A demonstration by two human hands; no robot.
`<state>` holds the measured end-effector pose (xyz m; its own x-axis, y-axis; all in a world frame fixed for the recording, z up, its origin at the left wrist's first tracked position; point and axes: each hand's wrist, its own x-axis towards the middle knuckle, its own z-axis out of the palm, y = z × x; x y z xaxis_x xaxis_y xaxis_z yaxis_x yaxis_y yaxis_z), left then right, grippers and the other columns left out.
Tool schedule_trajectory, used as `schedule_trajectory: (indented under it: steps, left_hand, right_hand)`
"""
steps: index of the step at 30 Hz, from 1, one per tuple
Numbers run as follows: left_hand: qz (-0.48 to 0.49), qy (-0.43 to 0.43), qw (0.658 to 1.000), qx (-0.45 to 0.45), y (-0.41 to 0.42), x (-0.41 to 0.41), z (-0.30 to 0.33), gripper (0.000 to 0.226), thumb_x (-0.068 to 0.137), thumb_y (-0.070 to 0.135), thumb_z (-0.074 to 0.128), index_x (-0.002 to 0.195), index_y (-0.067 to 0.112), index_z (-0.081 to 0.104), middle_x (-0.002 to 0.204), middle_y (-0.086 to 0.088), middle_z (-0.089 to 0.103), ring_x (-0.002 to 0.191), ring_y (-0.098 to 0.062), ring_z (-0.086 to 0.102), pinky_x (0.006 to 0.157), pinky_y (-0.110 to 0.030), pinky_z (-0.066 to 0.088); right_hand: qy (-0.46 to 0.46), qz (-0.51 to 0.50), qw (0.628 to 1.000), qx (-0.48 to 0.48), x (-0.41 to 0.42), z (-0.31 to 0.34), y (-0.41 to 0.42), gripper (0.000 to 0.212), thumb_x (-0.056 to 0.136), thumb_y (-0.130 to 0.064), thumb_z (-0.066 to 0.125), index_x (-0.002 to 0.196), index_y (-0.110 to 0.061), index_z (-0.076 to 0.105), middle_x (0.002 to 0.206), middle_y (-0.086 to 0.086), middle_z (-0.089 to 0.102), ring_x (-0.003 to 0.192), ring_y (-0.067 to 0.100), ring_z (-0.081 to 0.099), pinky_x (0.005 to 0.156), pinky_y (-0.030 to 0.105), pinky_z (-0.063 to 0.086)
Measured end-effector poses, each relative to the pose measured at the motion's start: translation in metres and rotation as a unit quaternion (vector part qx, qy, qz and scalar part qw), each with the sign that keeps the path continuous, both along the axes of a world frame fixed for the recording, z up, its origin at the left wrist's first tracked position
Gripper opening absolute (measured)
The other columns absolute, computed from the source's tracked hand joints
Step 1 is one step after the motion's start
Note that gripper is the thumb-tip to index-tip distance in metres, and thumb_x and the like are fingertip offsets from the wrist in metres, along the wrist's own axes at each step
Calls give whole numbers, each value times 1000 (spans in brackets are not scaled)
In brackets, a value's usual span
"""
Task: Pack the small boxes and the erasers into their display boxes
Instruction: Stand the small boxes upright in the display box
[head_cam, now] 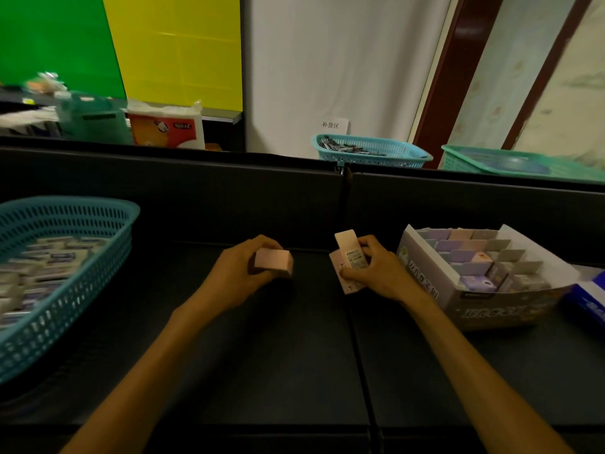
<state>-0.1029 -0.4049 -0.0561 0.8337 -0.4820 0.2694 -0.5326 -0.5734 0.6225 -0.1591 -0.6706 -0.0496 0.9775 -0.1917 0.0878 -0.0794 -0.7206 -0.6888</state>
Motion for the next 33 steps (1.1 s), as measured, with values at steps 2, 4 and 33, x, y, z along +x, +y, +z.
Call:
schedule_trajectory:
  steps: [2, 4, 33]
  left_hand:
    - [-4, 22, 999, -40, 5, -2, -5, 45, 81, 19, 67, 116, 39, 48, 126, 12, 44, 117, -13, 49, 80, -28, 53]
    - [-4, 34, 997, -70, 9, -2, -7, 49, 78, 14, 70, 110, 43, 48, 122, 19, 41, 117, -11, 48, 86, -31, 52]
    - [-77, 114, 968, -209, -22, -35, 25, 39, 84, 18, 63, 116, 33, 47, 107, 16, 53, 92, -3, 58, 62, -16, 51]
  right_hand:
    - [0, -1, 1000, 3, -2, -1, 4, 64, 82, -23, 71, 135, -20, 35, 138, 7, 49, 118, 21, 54, 78, 23, 49]
    - [-4, 1, 1000, 9, -4, -2, 8, 64, 82, -21, 71, 135, -20, 35, 138, 7, 49, 119, 21, 54, 79, 24, 49]
    - [-100, 77, 988, 91, -65, 52, -6, 52, 84, -22, 69, 129, -25, 43, 119, -15, 52, 113, 11, 56, 81, 27, 56]
